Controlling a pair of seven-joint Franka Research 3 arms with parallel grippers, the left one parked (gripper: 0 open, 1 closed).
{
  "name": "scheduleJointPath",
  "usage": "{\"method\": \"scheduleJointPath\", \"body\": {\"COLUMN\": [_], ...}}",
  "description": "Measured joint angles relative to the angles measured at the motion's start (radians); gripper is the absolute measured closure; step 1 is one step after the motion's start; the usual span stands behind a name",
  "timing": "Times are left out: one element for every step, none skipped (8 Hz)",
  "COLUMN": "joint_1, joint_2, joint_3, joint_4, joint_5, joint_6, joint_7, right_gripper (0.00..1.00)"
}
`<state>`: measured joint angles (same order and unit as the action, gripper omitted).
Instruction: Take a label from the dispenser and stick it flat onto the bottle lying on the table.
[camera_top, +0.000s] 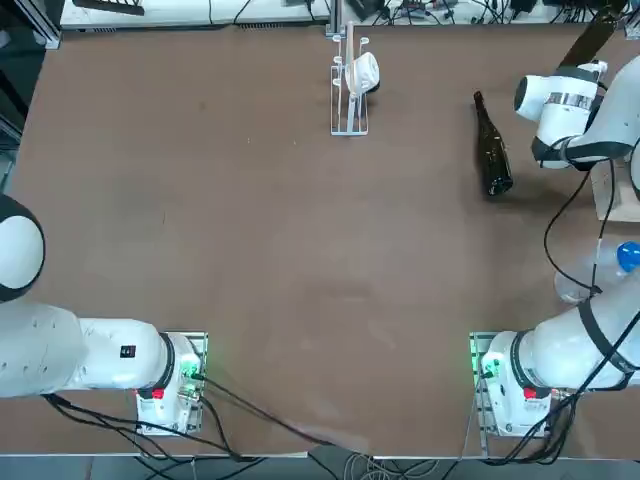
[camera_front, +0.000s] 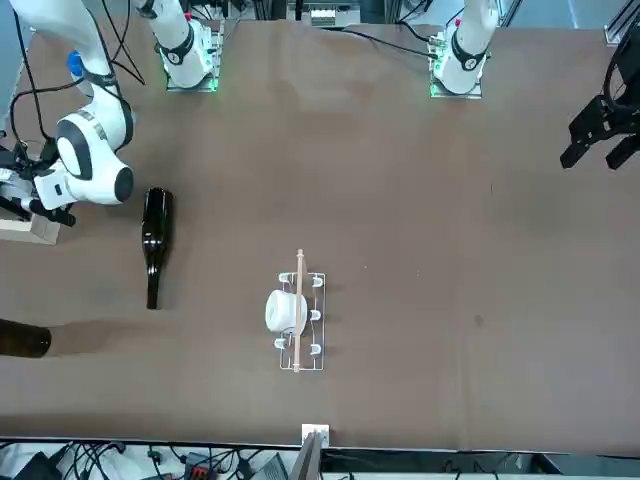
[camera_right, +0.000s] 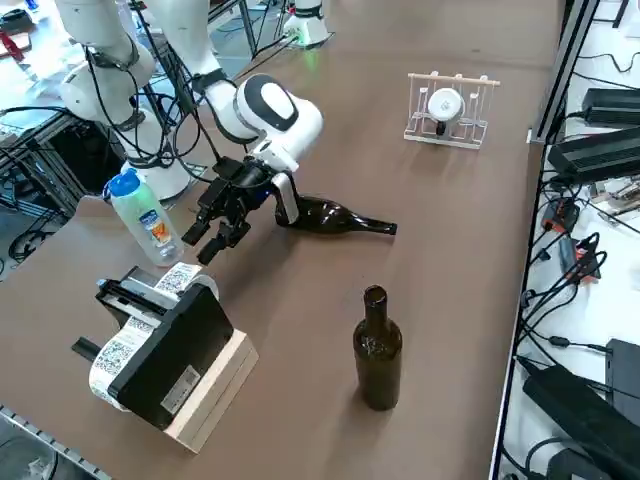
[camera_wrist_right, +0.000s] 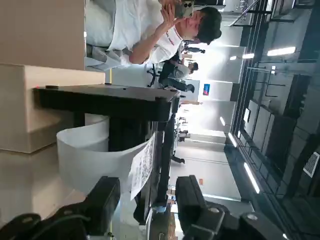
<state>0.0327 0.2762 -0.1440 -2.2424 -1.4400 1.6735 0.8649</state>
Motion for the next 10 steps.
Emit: {"method": "scheduleJointPath", "body": {"joint_1": [-0.005, -0.008, -0.009, -0.011, -0.016, -0.023, -0.030, -0.035, -0.037, -0.037], "joint_2": [0.004, 0.009, 0.013, 0.017, 0.019, 0.019, 0.019, 0.019, 0.019, 0.019], "joint_3": [0.000, 0.000, 0.000, 0.000, 0.000, 0.000, 0.000, 0.000, 0.000, 0.000], "joint_4": [0.000, 0.000, 0.000, 0.000, 0.000, 0.000, 0.000, 0.000, 0.000, 0.000], "joint_5": [-0.005, -0.008, -0.010, -0.013, -0.018, -0.027, -0.037, -0.039, -0.039, -0.039], "joint_6": [0.000, 0.000, 0.002, 0.003, 0.003, 0.003, 0.004, 0.004, 0.004, 0.004], "joint_7": [0.000, 0.000, 0.001, 0.002, 0.002, 0.002, 0.002, 0.002, 0.002, 0.002], "right_gripper": [0.33, 0.33, 0.34, 0.34, 0.36, 0.37, 0.39, 0.41, 0.42, 0.43]}}
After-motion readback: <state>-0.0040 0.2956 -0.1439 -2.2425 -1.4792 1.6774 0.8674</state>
